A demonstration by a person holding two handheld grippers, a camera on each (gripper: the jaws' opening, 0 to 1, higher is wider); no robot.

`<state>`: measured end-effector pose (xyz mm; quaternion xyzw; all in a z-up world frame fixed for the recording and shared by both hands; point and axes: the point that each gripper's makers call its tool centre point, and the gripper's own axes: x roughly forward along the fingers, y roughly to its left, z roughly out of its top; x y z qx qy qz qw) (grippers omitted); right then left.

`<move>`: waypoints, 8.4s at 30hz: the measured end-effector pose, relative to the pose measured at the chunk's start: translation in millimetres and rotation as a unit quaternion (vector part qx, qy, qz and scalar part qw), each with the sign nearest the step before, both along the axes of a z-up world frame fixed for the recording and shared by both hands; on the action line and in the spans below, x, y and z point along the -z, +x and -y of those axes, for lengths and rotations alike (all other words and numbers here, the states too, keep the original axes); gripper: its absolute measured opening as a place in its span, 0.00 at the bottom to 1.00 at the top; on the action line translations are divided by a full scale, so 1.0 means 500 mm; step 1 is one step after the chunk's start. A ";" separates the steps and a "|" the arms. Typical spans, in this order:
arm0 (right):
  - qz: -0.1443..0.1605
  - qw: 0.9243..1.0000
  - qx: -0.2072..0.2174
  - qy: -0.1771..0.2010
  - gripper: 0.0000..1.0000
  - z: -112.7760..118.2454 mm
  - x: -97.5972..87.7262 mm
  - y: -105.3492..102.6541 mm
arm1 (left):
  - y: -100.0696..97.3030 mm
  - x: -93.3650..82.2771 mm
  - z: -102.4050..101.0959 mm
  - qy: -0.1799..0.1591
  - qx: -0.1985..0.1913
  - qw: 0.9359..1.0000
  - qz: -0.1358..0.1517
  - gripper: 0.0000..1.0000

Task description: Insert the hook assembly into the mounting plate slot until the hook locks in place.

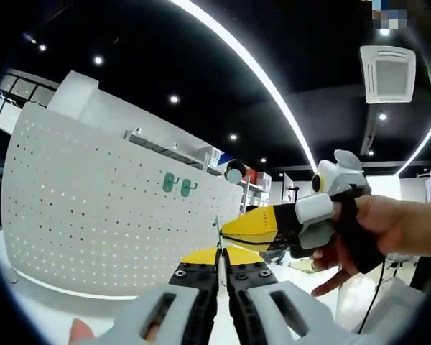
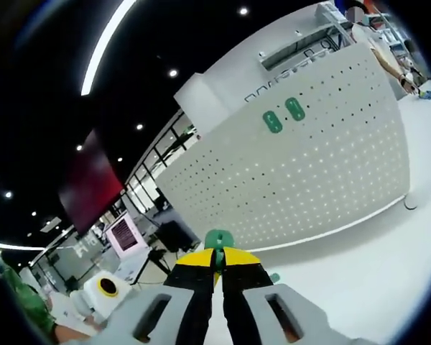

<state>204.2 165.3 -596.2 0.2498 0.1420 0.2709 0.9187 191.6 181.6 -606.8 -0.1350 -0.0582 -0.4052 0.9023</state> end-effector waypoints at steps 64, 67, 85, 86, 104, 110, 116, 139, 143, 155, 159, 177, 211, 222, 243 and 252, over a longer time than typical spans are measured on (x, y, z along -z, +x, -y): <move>0.117 0.978 0.043 -0.167 0.02 0.015 0.015 0.066 | -0.092 0.054 -0.029 0.141 0.121 0.978 -0.096 1.00; 0.136 0.969 0.050 -0.199 0.02 0.015 0.013 0.080 | -0.092 0.057 -0.034 0.143 0.120 0.978 -0.098 1.00; 0.225 0.922 0.122 -0.292 0.02 0.010 -0.056 0.156 | -0.084 0.060 -0.076 0.151 0.102 0.977 -0.107 0.99; 0.230 0.920 0.128 -0.292 0.02 0.012 -0.063 0.160 | -0.084 0.061 -0.078 0.152 0.102 0.977 -0.107 0.99; 0.245 0.914 0.159 -0.281 0.02 -0.001 -0.104 0.213 | -0.096 0.067 -0.114 0.155 0.101 0.976 -0.112 0.97; 0.257 0.909 0.176 -0.277 0.02 0.000 -0.137 0.245 | -0.093 0.071 -0.138 0.153 0.096 0.977 -0.113 0.96; 0.266 0.905 0.192 -0.272 0.02 0.002 -0.164 0.277 | -0.086 0.077 -0.160 0.152 0.091 0.977 -0.117 0.95; 0.267 0.895 0.232 -0.272 0.02 0.013 -0.178 0.377 | -0.067 0.102 -0.193 0.153 0.090 0.975 -0.135 0.92; 0.269 0.893 0.235 -0.274 0.02 0.010 -0.178 0.391 | -0.062 0.105 -0.194 0.151 0.092 0.974 -0.138 0.92; 0.268 0.891 0.241 -0.276 0.02 0.013 -0.174 0.414 | -0.050 0.102 -0.193 0.148 0.098 0.975 -0.137 0.91; 0.266 0.892 0.241 -0.276 0.02 0.014 -0.170 0.420 | -0.049 0.106 -0.193 0.147 0.100 0.974 -0.138 0.90; 0.261 0.892 0.243 -0.277 0.02 0.018 -0.159 0.429 | -0.044 0.118 -0.197 0.147 0.102 0.973 -0.146 0.89; 0.257 0.892 0.242 -0.282 0.02 0.016 -0.147 0.438 | -0.038 0.118 -0.198 0.146 0.104 0.973 -0.145 0.86; 0.256 0.891 0.240 -0.287 0.02 0.018 -0.141 0.442 | -0.036 0.117 -0.197 0.145 0.106 0.973 -0.145 0.86; 0.255 0.892 0.237 -0.289 0.04 0.013 -0.139 0.437 | -0.038 0.113 -0.198 0.144 0.106 0.973 -0.143 0.85; 0.251 0.893 0.236 -0.288 0.06 0.015 -0.129 0.435 | -0.039 0.116 -0.199 0.145 0.106 0.973 -0.144 0.85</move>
